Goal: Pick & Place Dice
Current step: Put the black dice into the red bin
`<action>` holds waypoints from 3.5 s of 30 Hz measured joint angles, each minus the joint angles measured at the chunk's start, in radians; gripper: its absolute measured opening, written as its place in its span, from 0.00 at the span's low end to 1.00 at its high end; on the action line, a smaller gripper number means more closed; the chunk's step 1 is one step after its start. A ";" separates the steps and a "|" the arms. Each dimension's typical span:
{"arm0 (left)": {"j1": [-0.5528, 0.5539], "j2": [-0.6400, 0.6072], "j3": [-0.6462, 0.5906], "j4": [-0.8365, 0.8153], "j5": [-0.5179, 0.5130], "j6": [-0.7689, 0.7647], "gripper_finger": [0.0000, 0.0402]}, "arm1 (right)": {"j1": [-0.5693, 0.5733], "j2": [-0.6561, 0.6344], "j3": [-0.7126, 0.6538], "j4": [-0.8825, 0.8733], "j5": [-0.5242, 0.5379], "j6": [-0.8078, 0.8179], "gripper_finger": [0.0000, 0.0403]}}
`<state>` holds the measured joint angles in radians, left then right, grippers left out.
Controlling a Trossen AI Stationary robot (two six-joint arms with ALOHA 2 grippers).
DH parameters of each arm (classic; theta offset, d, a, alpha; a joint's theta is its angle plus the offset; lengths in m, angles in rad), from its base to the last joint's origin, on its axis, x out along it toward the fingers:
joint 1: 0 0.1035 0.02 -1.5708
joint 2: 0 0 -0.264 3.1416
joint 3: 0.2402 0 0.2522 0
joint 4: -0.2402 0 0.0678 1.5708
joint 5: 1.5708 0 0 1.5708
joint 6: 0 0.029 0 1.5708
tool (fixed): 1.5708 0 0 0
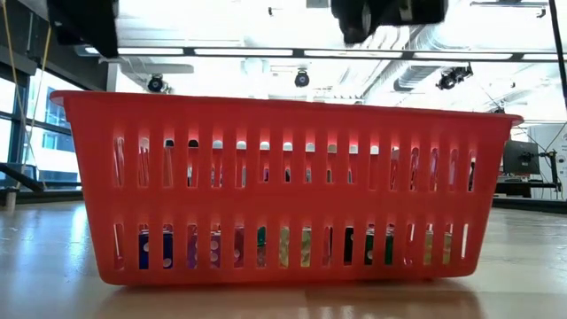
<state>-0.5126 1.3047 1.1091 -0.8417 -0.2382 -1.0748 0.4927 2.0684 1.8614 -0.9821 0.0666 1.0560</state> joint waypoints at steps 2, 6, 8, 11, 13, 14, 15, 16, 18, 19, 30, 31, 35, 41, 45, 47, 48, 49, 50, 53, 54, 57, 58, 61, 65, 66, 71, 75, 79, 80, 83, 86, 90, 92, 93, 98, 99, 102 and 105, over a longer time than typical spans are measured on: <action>-0.027 0.010 0.000 0.019 0.001 0.000 0.10 | -0.008 0.015 0.000 0.006 -0.030 0.035 0.25; -0.070 0.023 0.000 0.013 0.006 0.001 0.10 | -0.017 0.020 0.000 0.034 -0.075 0.041 0.38; -0.085 0.023 0.000 0.009 0.006 0.008 0.10 | -0.018 0.020 0.000 0.053 -0.067 0.040 0.45; -0.097 0.023 0.000 0.009 0.004 0.011 0.10 | -0.024 0.020 0.000 0.060 -0.068 0.040 0.54; -0.102 0.023 0.000 0.009 0.002 0.012 0.10 | -0.024 0.020 0.000 0.063 -0.070 0.040 0.59; -0.104 0.023 0.000 0.009 0.000 0.012 0.10 | -0.024 0.020 0.000 0.066 -0.069 0.040 0.61; -0.106 0.023 0.000 0.009 -0.001 0.016 0.10 | -0.024 0.020 0.000 0.073 -0.068 0.040 0.63; -0.106 0.023 0.000 0.010 -0.001 0.024 0.10 | -0.025 0.020 0.000 0.080 -0.064 0.040 0.64; -0.106 0.023 0.000 0.010 -0.001 0.031 0.10 | -0.029 0.020 0.000 0.082 -0.047 0.045 0.65; -0.108 0.023 0.000 0.009 -0.001 0.030 0.10 | -0.029 0.020 0.000 0.082 -0.039 0.046 0.65; -0.148 0.023 0.000 0.055 -0.077 0.029 0.10 | -0.026 0.034 0.000 0.104 -0.014 0.047 0.64; -0.156 0.023 0.000 0.076 -0.103 0.031 0.10 | -0.026 0.034 0.000 0.108 -0.016 0.047 0.64; -0.186 0.023 0.000 0.177 -0.171 0.097 0.10 | -0.026 0.034 -0.015 0.124 0.000 0.043 0.64; -0.207 0.023 0.000 0.278 -0.183 0.168 0.10 | -0.021 0.034 -0.063 0.208 -0.004 0.043 0.64; -0.207 0.023 0.000 0.278 -0.184 0.161 0.10 | -0.021 0.034 -0.076 0.229 -0.016 0.043 0.64; -0.207 0.023 0.000 0.278 -0.184 0.160 0.10 | -0.021 0.034 -0.076 0.229 -0.016 0.043 0.64; -0.207 0.023 0.000 0.279 -0.184 0.156 0.10 | -0.021 0.034 -0.076 0.229 -0.016 0.041 0.64; -0.207 0.023 0.000 0.279 -0.183 0.149 0.10 | -0.021 0.034 -0.076 0.230 -0.016 0.039 0.64; -0.207 0.023 0.000 0.280 -0.183 0.141 0.10 | -0.021 0.034 -0.076 0.231 -0.015 0.036 0.64; -0.207 0.023 0.000 0.297 -0.192 0.134 0.10 | -0.021 0.034 -0.076 0.231 -0.014 0.021 0.64; -0.207 0.023 0.000 0.309 -0.204 0.134 0.10 | -0.021 0.034 -0.076 0.231 -0.014 0.021 0.64; -0.207 0.036 0.000 0.371 -0.261 0.165 0.10 | -0.017 0.034 -0.076 0.231 -0.014 0.016 0.64; -0.208 0.047 0.000 0.395 -0.279 0.190 0.10 | -0.017 0.034 -0.076 0.231 -0.014 0.014 0.64; -0.211 0.088 0.000 0.495 -0.292 0.269 0.10 | -0.016 0.034 -0.076 0.230 -0.014 0.007 0.64; -0.209 0.168 0.000 0.639 -0.288 0.381 0.10 | -0.014 0.034 -0.076 0.230 -0.014 -0.014 0.64; -0.209 0.187 0.000 0.672 -0.288 0.418 0.10 | -0.014 0.034 -0.076 0.229 -0.013 -0.017 0.64; -0.209 0.279 0.000 0.817 -0.288 0.543 0.10 | -0.014 0.034 -0.076 0.228 -0.013 -0.046 0.64; -0.208 0.340 0.001 0.880 -0.287 0.552 0.10 | -0.014 0.034 -0.076 0.228 0.003 -0.064 0.64; -0.195 0.374 0.001 0.912 -0.263 0.552 0.10 | -0.012 0.034 -0.076 0.227 0.007 -0.091 0.64; -0.188 0.379 0.001 0.928 -0.244 0.552 0.10 | -0.010 0.034 -0.076 0.224 0.010 -0.092 0.64; -0.164 0.388 0.001 0.956 -0.181 0.552 0.10 | -0.008 0.034 -0.076 0.221 0.014 -0.101 0.64; -0.145 0.394 0.001 0.952 -0.158 0.552 0.10 | -0.008 0.034 -0.076 0.218 0.013 -0.117 0.64; -0.127 0.394 0.001 0.951 -0.155 0.552 0.10 | -0.008 0.034 -0.076 0.208 0.014 -0.119 0.64; -0.122 0.394 0.001 0.951 -0.152 0.552 0.10 | -0.008 0.034 -0.076 0.200 0.013 -0.123 0.64; -0.122 0.394 0.001 0.951 -0.149 0.552 0.10 | -0.008 0.034 -0.076 0.200 0.013 -0.128 0.64; -0.122 0.410 0.001 0.954 -0.125 0.552 0.10 | -0.008 0.034 -0.076 0.201 0.031 -0.146 0.64; -0.122 0.418 0.001 0.956 -0.122 0.552 0.10 | -0.008 0.034 -0.076 0.202 0.036 -0.149 0.64; -0.122 0.436 0.001 0.975 -0.103 0.548 0.10 | -0.008 0.034 -0.077 0.205 0.039 -0.158 0.64; -0.113 0.452 0.001 1.004 -0.075 0.547 0.10 | -0.006 0.034 -0.078 0.211 0.036 -0.166 0.64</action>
<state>-0.6255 1.7571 1.1103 0.1626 -0.3137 -0.5273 0.4862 2.1021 1.7837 -0.7709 0.1031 0.8903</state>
